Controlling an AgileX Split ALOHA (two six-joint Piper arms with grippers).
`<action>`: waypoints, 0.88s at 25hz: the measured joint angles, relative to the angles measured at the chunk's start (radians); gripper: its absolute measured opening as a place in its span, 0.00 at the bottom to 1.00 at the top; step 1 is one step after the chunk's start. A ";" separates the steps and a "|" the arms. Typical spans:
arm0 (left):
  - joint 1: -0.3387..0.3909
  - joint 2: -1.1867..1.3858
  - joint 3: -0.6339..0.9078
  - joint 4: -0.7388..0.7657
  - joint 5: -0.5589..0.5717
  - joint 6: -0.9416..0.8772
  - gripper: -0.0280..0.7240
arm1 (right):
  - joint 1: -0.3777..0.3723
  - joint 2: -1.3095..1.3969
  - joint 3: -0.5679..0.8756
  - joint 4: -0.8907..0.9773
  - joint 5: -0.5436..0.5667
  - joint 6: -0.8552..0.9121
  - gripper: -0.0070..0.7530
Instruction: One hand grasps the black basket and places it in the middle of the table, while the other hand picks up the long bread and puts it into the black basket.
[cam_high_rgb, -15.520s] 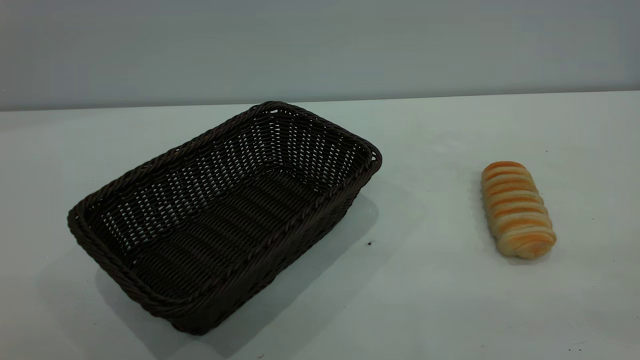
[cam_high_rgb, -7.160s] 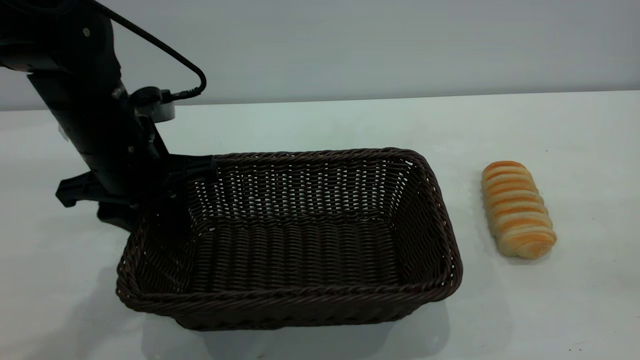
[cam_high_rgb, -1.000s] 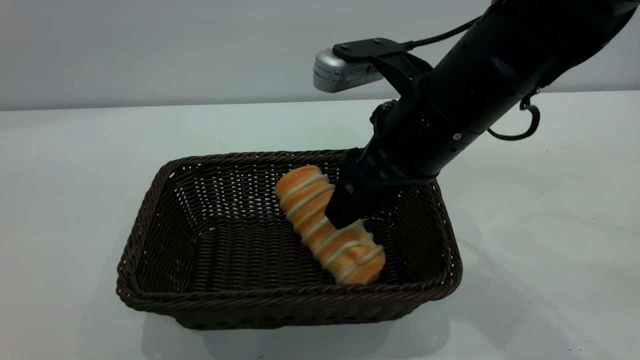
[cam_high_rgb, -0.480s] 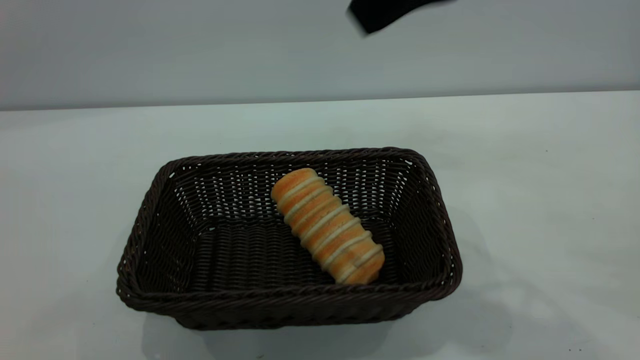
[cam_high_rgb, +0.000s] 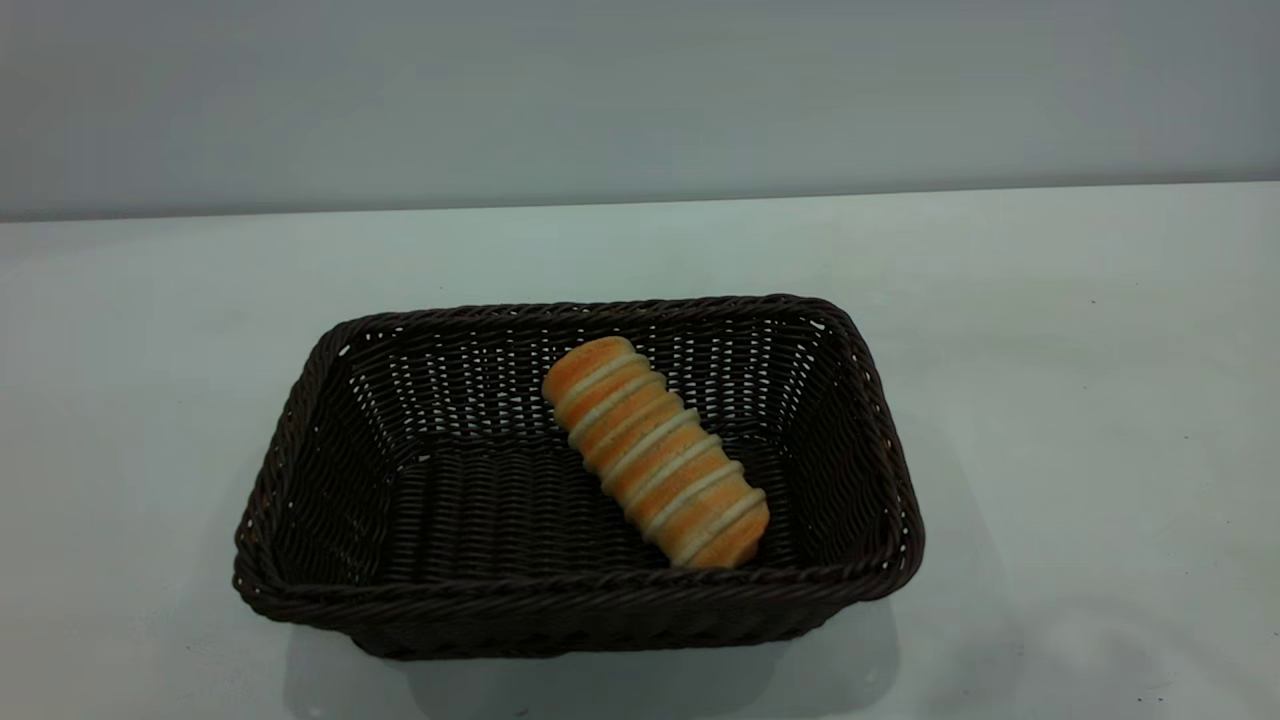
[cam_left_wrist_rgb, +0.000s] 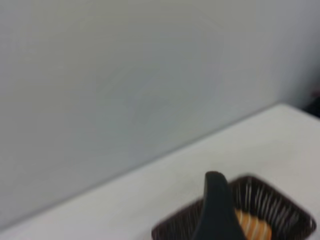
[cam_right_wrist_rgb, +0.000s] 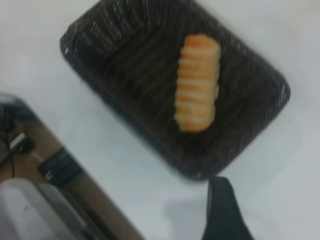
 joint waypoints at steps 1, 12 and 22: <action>0.000 -0.001 0.000 0.011 0.020 -0.011 0.82 | 0.000 -0.031 0.008 -0.008 0.024 0.015 0.60; 0.000 -0.123 -0.001 0.068 0.181 -0.085 0.82 | 0.000 -0.460 0.194 -0.063 0.170 0.118 0.51; 0.000 -0.141 0.029 0.113 0.217 -0.127 0.82 | 0.000 -0.729 0.414 -0.063 0.179 0.125 0.51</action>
